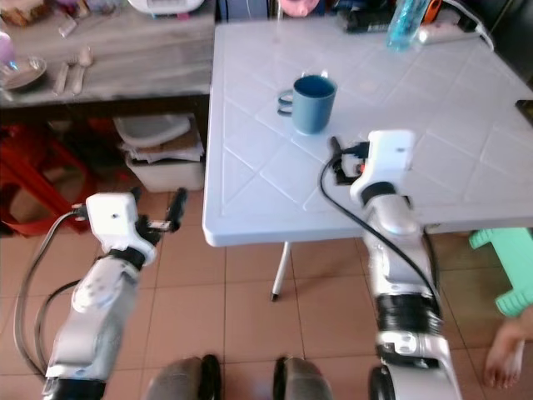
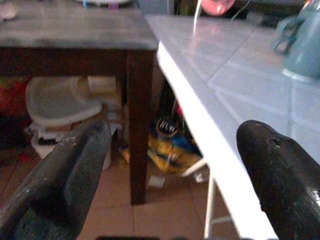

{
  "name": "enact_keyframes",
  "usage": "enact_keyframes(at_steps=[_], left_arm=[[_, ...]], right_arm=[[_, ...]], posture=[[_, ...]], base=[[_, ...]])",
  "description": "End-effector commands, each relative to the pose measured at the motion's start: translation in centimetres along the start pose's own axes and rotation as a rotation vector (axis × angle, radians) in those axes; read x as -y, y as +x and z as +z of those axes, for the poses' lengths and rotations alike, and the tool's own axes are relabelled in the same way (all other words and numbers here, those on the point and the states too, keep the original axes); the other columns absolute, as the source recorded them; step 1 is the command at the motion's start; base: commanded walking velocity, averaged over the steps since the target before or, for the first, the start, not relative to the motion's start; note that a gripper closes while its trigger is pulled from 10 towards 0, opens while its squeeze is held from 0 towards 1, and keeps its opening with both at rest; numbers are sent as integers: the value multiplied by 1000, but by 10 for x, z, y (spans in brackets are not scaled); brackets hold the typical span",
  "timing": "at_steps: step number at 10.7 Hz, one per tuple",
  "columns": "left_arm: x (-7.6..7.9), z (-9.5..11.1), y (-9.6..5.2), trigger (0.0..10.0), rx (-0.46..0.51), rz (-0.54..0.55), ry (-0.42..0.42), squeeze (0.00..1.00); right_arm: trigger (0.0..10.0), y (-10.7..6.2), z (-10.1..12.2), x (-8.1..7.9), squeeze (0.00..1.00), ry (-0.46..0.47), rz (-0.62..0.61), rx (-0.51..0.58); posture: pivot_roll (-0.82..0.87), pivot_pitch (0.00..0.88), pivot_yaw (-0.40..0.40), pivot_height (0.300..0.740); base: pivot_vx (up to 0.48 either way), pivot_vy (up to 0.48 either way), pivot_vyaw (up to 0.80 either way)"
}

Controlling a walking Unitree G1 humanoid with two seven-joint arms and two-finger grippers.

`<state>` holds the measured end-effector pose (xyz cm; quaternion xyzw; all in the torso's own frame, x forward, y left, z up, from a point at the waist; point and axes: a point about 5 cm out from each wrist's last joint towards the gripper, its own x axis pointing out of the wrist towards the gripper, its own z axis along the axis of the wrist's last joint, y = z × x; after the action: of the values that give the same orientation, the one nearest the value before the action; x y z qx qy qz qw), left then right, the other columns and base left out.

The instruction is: Setting the table

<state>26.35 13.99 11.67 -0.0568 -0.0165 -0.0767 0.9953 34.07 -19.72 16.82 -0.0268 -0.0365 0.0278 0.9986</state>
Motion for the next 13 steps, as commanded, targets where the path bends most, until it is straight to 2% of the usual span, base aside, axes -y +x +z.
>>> enact_keyframes(at_steps=[1,4,6,9,13], left_arm=[[-1,2,-4,10000,-8,-7,17,0],[-7,5,-19,10000,-55,-6,50,0],[-11,8,-22,10000,-69,-9,66,0],[-12,10,-24,10000,-84,-14,72,0],[-14,10,-26,10000,-115,-6,81,0]], right_arm=[[10000,5,2,-1,0,-3,18,-19],[10000,28,26,-3,0,6,80,-18],[10000,44,44,0,0,-7,98,-9],[10000,52,60,14,0,-30,66,17],[10000,57,80,47,0,-61,1,73]], posture=[[-10,251,69,740],[29,341,103,740],[49,362,117,740],[62,371,129,740],[66,363,127,740]], base=[[0,0,0],[0,0,0],[0,0,0],[0,0,0],[0,0,0]])
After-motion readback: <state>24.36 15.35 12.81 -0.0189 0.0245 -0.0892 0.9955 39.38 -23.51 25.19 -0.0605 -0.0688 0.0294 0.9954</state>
